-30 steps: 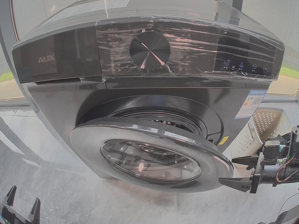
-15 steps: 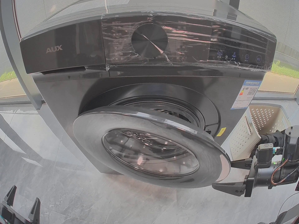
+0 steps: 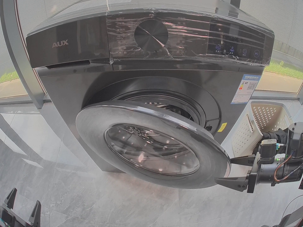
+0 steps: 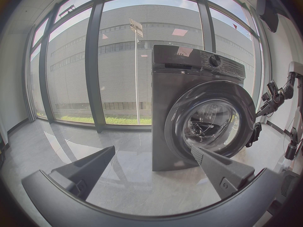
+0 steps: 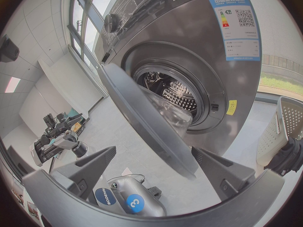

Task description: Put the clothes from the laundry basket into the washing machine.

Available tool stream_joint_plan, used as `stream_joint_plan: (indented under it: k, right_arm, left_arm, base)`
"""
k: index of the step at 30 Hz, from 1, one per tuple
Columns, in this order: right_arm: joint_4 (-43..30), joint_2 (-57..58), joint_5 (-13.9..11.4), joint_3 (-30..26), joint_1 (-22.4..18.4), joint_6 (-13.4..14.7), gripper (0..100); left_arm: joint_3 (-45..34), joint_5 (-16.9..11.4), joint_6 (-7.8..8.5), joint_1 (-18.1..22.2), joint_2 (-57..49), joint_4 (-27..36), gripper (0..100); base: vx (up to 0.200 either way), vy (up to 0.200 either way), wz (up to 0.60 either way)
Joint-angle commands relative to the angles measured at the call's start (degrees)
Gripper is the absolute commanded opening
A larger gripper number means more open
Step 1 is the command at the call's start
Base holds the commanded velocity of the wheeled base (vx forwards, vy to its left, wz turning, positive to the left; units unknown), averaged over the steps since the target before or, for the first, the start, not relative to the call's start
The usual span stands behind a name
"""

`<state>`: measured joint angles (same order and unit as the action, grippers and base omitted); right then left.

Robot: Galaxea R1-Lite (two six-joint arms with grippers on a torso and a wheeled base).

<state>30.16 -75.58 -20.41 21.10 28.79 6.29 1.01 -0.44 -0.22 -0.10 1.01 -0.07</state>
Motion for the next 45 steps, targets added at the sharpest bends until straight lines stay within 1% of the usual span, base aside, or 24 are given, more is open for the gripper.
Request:
stream_joint_plan:
  k: [1, 6, 10, 16, 18, 20, 24, 27, 29, 35, 38, 42, 45]
  right_arm:
    - [1.3, -4.4, -0.2, 0.9, 0.7, 0.0, 100]
    - [2.3, -3.0, -0.2, -1.9, 2.7, -0.2, 100]
    - [2.3, -0.3, -0.4, -3.1, 2.7, 0.0, 100]
    - [2.3, -1.1, -0.1, -0.1, 1.7, 0.1, 100]
    - [2.4, -3.8, -0.1, 1.5, 0.6, -0.1, 100]
    - [2.4, -5.8, -0.1, 2.2, 0.6, -0.1, 100]
    - [3.5, -8.1, -0.1, 1.9, 1.6, -0.1, 100]
    - [4.3, -7.4, -0.1, 0.8, 3.8, 0.1, 100]
    - [4.3, -6.0, -0.2, -0.4, 4.7, 0.2, 100]
    - [4.1, 1.5, -0.7, -6.4, 6.4, 0.3, 100]
    - [3.9, 4.6, -0.8, -7.9, 6.4, 0.5, 100]
    - [4.0, 7.5, -0.9, -7.8, 5.8, 1.4, 100]
    - [4.2, 9.8, -0.4, -5.1, 5.2, 3.7, 100]
  left_arm:
    - [-0.9, 0.0, -0.22, 0.0, -1.0, 0.0, 100]
    - [-0.8, 0.0, -0.13, 0.0, -1.0, 0.0, 100]
    - [-0.8, 0.0, -0.04, 0.0, -1.0, 0.0, 100]
    - [-0.8, 0.0, -0.04, 0.0, -1.0, 0.0, 100]
    - [-0.8, 0.0, -0.13, 0.0, -1.0, 0.0, 100]
    - [-0.8, 0.0, -0.22, 0.0, -1.0, 0.0, 100]
    - [-0.8, 0.0, -0.22, 0.0, -1.0, 0.0, 100]
    - [-0.8, 0.0, -0.22, 0.0, -1.0, 0.0, 100]
    - [-0.8, -0.1, -0.22, 0.0, -1.0, 0.0, 100]
    - [-0.8, -0.1, -0.04, 0.0, -1.0, 0.0, 100]
    - [-0.8, -0.1, -0.04, 0.0, -1.0, 0.0, 100]
    - [-0.8, -0.1, -0.04, 0.0, -1.0, 0.0, 100]
    - [-0.8, -0.1, -0.04, 0.0, -1.0, 0.0, 100]
  base:
    - [0.000, 0.000, 0.00]
    - [0.000, 0.000, 0.00]
    - [0.000, 0.000, 0.00]
    - [0.000, 0.000, 0.00]
    - [0.000, 0.000, 0.00]
    - [0.000, 0.000, 0.00]
    - [0.000, 0.000, 0.00]
    - [0.000, 0.000, 0.00]
    - [0.000, 0.000, 0.00]
    - [0.000, 0.000, 0.00]
    - [0.000, 0.000, 0.00]
    - [0.000, 0.000, 0.00]
    - [0.000, 0.000, 0.00]
